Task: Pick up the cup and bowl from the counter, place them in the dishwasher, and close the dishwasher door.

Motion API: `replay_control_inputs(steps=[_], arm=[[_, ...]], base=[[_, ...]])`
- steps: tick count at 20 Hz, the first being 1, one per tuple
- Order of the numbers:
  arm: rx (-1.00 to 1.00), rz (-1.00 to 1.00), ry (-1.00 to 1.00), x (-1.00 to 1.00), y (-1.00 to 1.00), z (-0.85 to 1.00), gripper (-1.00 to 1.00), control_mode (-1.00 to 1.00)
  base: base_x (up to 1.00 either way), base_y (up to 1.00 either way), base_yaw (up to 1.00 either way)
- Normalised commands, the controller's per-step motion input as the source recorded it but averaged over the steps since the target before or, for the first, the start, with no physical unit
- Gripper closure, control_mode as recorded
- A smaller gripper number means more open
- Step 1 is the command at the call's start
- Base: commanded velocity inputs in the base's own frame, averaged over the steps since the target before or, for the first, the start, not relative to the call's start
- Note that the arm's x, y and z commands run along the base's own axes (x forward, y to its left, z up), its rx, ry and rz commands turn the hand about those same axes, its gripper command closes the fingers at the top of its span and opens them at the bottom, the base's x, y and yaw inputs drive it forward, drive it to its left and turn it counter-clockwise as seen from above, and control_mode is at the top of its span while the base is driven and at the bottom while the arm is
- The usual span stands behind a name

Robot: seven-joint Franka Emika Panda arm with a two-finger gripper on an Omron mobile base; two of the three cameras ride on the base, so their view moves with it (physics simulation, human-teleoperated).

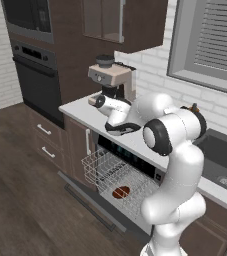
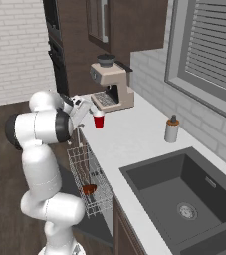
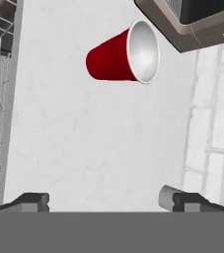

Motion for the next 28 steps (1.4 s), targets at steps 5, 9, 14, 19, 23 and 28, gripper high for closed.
replay_control_inputs(steps=[5,9,14,19,23,28], arm=[[-0.07,0.00,0.00,0.19,0.00,-0.01,-1.00,-1.00],[-0.06,0.00,0.00,0.20,0.00,-0.05,-1.00,-1.00],[-0.04,0.00,0.00,0.35,0.00,-0.09,-1.00,-1.00],[-0.02,0.00,0.00,0.25,0.00,-0.13,-1.00,-1.00],[-0.01,0.01,0.00,0.19,0.00,-0.30,-1.00,-1.00],[0.00,0.03,0.01,0.13,0.00,-0.21,-1.00,-1.00]], base=[[0.00,0.00,0.00],[0.00,0.00,0.00],[0.00,0.00,0.00],[0.00,0.00,0.00],[0.00,0.00,0.00],[0.00,0.00,0.00]])
